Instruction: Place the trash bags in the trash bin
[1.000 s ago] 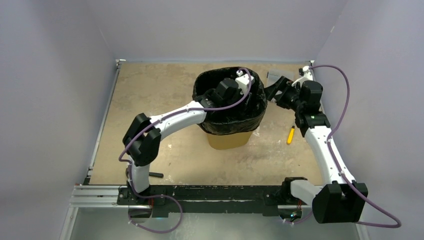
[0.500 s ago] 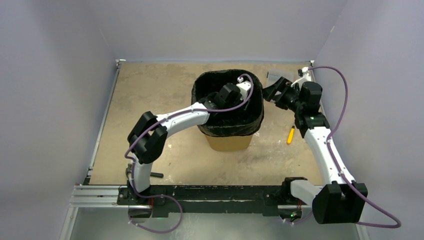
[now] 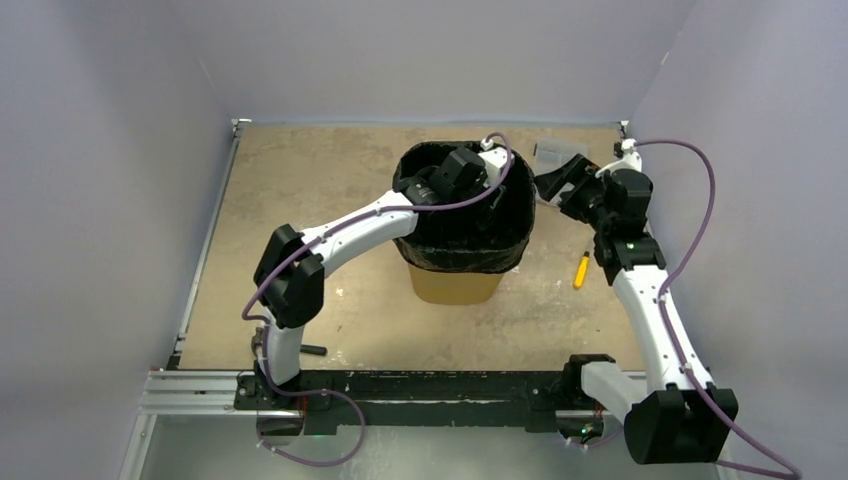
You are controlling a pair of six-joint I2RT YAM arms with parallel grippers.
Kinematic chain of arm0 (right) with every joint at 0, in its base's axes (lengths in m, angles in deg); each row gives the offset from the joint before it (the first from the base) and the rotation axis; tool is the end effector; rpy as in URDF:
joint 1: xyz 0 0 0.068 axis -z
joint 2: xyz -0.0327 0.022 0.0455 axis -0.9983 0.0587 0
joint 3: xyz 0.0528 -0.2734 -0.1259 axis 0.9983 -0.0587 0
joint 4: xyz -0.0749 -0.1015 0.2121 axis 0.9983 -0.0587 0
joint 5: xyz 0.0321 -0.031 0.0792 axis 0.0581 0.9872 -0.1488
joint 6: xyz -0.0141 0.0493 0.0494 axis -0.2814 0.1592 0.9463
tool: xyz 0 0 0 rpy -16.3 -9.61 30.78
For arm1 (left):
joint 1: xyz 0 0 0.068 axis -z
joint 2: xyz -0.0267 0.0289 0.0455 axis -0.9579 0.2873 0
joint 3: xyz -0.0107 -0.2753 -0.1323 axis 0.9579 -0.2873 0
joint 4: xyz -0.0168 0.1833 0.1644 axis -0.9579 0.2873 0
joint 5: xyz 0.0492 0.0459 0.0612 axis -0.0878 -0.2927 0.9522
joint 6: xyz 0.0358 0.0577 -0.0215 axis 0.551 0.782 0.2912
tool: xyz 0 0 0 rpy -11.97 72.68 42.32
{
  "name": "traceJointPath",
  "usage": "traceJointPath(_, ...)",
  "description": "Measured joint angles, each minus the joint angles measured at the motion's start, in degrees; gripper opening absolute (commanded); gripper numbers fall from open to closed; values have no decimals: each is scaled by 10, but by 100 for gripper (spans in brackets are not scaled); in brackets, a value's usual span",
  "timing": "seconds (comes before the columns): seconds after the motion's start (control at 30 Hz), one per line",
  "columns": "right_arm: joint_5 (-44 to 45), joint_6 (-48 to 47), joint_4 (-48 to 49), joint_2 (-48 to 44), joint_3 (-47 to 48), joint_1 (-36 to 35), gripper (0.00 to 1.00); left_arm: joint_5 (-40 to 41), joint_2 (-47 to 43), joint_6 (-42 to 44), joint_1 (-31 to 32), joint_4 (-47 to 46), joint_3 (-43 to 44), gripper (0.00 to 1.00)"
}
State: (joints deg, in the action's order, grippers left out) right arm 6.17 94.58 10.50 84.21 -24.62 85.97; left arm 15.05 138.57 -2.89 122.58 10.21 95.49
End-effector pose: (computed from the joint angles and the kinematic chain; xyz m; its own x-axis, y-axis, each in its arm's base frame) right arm 0.2282 0.0136 0.3627 -0.3462 0.5746 -0.7416 0.0183 0.7945 0.6070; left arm 0.3094 -0.3636 0.3157 -0.5347 0.2989 -0.7904 0.6839 0.7025 -0.1969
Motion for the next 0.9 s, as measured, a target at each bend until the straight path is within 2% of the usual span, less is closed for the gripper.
traceJointPath(0.2, 22, 2, -2, -39, -13, 0, 83, -15, 0, 34, 0, 83, 38, 41)
traceJointPath(0.33, 29, 0, -8, -56, -14, 0, 82, -54, 6, 52, -4, 154, 98, 41)
traceJointPath(0.43, 37, -1, -12, -61, -18, 0, 82, -74, 9, 59, -5, 176, 113, 41)
traceJointPath(0.6, 37, -2, -22, -60, -23, 0, 82, -72, 41, 60, -5, 205, 98, 41)
traceJointPath(0.9, 37, -3, -25, -60, -24, 0, 83, -46, 90, 64, -7, 195, 23, 40)
